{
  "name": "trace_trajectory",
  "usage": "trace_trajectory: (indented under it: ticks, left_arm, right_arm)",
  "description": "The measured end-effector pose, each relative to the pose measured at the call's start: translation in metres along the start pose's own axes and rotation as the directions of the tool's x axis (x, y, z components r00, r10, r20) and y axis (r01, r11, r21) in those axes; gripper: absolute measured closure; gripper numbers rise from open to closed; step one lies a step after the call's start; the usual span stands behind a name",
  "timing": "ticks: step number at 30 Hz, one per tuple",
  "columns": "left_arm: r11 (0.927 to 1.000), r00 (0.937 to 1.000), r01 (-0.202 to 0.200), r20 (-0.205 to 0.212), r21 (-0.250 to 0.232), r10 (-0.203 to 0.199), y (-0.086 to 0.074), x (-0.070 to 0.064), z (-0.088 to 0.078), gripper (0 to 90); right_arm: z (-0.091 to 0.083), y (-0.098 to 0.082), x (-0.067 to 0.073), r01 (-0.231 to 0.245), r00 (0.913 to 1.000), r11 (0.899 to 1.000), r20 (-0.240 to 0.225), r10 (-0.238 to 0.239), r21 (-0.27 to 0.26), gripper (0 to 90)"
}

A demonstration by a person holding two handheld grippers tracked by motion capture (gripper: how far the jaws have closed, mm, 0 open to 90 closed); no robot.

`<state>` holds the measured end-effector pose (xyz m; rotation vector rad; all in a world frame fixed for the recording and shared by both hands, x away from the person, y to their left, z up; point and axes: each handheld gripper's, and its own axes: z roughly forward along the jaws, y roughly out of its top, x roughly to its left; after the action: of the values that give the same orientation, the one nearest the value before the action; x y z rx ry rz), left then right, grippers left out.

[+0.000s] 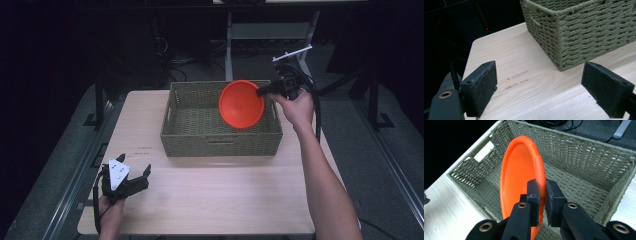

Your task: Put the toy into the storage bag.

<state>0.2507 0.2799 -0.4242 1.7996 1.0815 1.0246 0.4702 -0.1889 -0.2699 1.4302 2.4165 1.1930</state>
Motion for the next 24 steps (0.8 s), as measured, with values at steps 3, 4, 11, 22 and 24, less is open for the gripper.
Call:
trace_trajectory:
  ticks: [3,4,11,22,24]
  left_arm:
    - [1.0000,1.0000,0.006,-0.002,-0.005,-0.006,0.000,0.000,0.000,12.7]
    - [1.0000,1.0000,0.006,-0.003,-0.006,-0.006,0.000,0.000,0.000,12.7]
    - [1.0000,1.0000,-0.002,0.004,-0.006,0.002,0.000,-0.001,0.001,12.7]
    - [1.0000,1.0000,0.002,0.005,-0.006,-0.002,0.000,-0.001,0.001,12.7]
    - [1.0000,1.0000,0.001,0.005,-0.004,-0.001,0.000,-0.001,0.001,12.7]
  right_arm:
    - [0.003,-0.002,-0.003,-0.006,1.0000,1.000,0.002,0.006,0.003,82.1]
    - [0.004,-0.003,-0.005,-0.007,1.0000,1.000,0.002,0.007,0.004,82.1]
    - [0.010,-0.005,-0.008,-0.019,0.9997,1.000,0.014,0.018,0.012,82.1]
    - [0.021,-0.006,-0.013,-0.031,0.9989,0.999,0.036,0.031,0.023,82.1]
    - [0.022,-0.006,-0.014,-0.039,0.9986,0.999,0.036,0.039,0.017,82.1]
